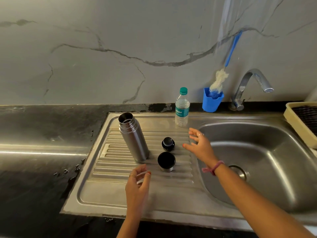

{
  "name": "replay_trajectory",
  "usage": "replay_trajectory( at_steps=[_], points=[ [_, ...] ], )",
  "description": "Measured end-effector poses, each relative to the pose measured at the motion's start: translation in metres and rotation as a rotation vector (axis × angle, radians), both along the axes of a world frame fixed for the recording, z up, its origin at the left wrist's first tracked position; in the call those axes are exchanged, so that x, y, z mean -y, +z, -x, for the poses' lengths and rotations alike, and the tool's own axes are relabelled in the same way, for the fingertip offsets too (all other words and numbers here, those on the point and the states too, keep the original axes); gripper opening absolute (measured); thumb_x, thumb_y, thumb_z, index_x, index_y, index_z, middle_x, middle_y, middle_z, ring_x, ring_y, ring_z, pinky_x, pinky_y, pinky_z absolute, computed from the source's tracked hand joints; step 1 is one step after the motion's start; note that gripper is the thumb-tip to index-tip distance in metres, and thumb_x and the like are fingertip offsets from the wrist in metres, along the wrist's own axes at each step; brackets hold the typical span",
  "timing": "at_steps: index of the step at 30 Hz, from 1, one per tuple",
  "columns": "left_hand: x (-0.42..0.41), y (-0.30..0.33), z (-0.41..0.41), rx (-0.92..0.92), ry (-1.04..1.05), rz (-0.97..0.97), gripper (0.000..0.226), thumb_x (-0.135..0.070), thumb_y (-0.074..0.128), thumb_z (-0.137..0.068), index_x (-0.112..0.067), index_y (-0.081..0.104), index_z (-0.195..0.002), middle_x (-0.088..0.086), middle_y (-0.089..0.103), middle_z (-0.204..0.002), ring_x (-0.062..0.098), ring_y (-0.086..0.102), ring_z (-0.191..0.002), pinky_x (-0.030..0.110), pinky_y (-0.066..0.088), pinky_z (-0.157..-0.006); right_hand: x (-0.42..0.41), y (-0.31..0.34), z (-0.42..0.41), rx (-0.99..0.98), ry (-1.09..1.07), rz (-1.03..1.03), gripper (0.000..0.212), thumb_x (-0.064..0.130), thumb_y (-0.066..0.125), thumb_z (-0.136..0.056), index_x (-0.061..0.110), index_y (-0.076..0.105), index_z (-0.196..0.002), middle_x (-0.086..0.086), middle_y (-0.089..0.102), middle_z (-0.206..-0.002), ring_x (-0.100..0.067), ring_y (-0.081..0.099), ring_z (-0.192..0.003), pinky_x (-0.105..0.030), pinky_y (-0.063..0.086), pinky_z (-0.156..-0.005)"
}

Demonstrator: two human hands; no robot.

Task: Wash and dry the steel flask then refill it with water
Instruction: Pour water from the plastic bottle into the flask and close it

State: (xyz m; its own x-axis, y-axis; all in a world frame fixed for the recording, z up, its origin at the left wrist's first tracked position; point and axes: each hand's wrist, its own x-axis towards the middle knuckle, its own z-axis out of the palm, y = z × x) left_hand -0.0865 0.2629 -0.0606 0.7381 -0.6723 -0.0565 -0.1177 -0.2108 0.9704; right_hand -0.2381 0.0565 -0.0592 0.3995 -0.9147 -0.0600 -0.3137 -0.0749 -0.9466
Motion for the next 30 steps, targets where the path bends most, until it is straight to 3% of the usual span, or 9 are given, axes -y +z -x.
replay_trajectory(
  at_steps=[3,8,11,15,23,27,30],
  points=[
    [-0.006,-0.011,-0.010,-0.003,0.007,-0.023,0.029,-0.013,0.069,-0.091,-0.027,0.059,-0.115,-0.006,0.065,-0.111,0.010,0.061,-0.105,0.016,0.048,-0.076,-0.024,-0.012,-0.004,0.046,-0.022,-0.039,0.068,0.009,0.074,-0.082,0.013,0.041,-0.141,-0.003,0.049,-0.139,-0.011,0.047,-0.122,-0.023,0.042,-0.099],
    [0.005,-0.024,-0.033,-0.008,0.027,-0.089,0.060,-0.015,0.077,-0.085,-0.021,0.045,-0.135,0.002,0.050,-0.135,0.018,0.048,-0.125,0.027,0.041,-0.093,-0.037,-0.025,-0.017,0.063,-0.084,-0.059,0.061,0.008,0.072,-0.083,0.012,0.045,-0.137,-0.004,0.054,-0.134,-0.009,0.051,-0.115,-0.012,0.043,-0.086],
    [0.020,-0.018,-0.045,0.013,0.018,-0.114,0.080,-0.021,0.081,-0.081,-0.013,0.036,-0.146,0.005,0.043,-0.144,0.022,0.041,-0.134,0.031,0.038,-0.105,-0.034,-0.026,-0.027,0.043,-0.057,-0.050,0.062,0.007,0.073,-0.082,0.010,0.045,-0.137,-0.004,0.053,-0.134,-0.011,0.050,-0.117,-0.017,0.042,-0.091],
    [0.045,-0.003,-0.057,0.054,0.005,-0.103,0.097,-0.029,0.086,-0.075,-0.014,0.029,-0.151,0.006,0.039,-0.151,0.023,0.038,-0.138,0.034,0.033,-0.113,-0.020,-0.025,-0.038,-0.022,0.033,-0.036,0.065,0.009,0.076,-0.079,0.012,0.045,-0.137,-0.004,0.053,-0.135,-0.015,0.051,-0.122,-0.023,0.043,-0.097],
    [0.082,0.016,-0.071,0.034,0.013,-0.011,0.105,-0.024,0.094,-0.061,-0.019,0.033,-0.147,0.003,0.055,-0.135,0.022,0.055,-0.120,0.041,0.047,-0.103,0.010,-0.015,-0.052,-0.158,0.259,-0.016,0.079,0.012,0.079,-0.076,0.018,0.039,-0.144,-0.003,0.048,-0.142,-0.017,0.046,-0.131,-0.029,0.042,-0.105],
    [0.089,0.020,-0.073,0.026,0.038,-0.019,0.093,-0.021,0.093,-0.063,-0.016,0.042,-0.139,-0.002,0.058,-0.119,0.018,0.058,-0.107,0.028,0.046,-0.088,0.019,-0.015,-0.057,-0.287,0.368,0.013,0.076,0.017,0.080,-0.077,0.017,0.041,-0.142,-0.003,0.050,-0.142,-0.016,0.045,-0.131,-0.025,0.040,-0.104],
    [0.090,0.021,-0.074,0.035,0.059,-0.029,0.073,-0.022,0.093,-0.063,-0.024,0.047,-0.120,-0.005,0.059,-0.107,0.017,0.059,-0.097,0.025,0.044,-0.082,0.022,-0.016,-0.059,-0.293,0.372,0.004,0.071,0.017,0.081,-0.076,0.017,0.047,-0.138,-0.003,0.056,-0.135,-0.015,0.052,-0.125,-0.021,0.042,-0.099]
  ],
)
